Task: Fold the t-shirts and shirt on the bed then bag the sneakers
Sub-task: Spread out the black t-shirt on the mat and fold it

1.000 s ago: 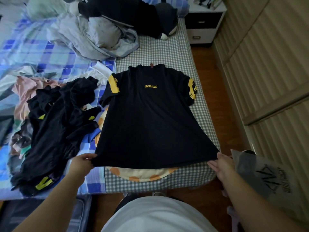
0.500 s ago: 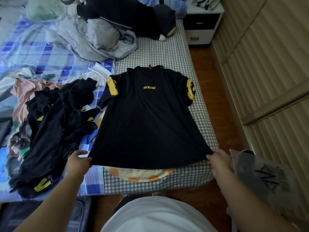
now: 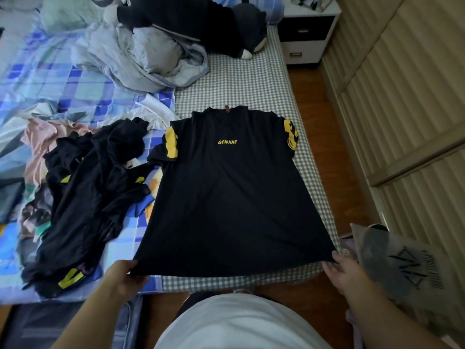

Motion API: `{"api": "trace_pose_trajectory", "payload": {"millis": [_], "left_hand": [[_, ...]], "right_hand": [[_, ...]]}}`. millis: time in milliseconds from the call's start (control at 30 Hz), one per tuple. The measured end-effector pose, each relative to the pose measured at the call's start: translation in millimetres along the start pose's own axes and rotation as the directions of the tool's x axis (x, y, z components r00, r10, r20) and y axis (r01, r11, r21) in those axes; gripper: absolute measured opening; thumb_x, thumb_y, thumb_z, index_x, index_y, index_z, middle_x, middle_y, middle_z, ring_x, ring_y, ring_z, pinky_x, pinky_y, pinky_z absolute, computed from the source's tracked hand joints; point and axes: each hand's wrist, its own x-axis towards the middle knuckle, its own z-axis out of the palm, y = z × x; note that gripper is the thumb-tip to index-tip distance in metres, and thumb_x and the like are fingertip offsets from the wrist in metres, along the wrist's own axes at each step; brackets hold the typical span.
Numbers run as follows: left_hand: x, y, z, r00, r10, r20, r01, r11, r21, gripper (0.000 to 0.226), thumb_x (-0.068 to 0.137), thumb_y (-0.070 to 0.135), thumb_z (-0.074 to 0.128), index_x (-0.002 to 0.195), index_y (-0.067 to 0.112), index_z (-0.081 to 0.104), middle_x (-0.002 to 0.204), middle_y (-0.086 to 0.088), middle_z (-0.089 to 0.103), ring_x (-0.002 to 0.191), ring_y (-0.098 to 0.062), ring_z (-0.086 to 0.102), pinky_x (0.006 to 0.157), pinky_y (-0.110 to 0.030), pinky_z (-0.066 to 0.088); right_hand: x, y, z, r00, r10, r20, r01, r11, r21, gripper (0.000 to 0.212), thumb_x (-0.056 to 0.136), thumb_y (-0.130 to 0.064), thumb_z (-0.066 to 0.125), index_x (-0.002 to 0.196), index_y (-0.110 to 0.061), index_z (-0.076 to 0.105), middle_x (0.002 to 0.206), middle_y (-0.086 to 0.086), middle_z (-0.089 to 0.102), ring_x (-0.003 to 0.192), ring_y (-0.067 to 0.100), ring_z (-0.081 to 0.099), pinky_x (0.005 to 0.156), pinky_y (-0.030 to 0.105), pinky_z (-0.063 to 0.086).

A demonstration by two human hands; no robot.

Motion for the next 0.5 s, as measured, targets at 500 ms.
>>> {"api": "trace_pose_trajectory", "payload": {"millis": [500], "left_hand": [[-268,384,200,0.500,0.809,0.307,-0.746,0.583,-0.322,0.033,0.109,0.008,0.033,0.139,0.009,0.047,0.130,-0.012,0.056,0.105,-0.024,0.062,0.072,-0.028,0.057]], "right_hand": [[-281,-269,275,0.653,-0.556,0.514,0.241,0.796,0.555,0.027,0.109,-0.007,0.032,0.128,-0.005,0.051,0.148,0.011,0.050,0.139,0.027,0.046,0.101,0.041,0.047]]}}
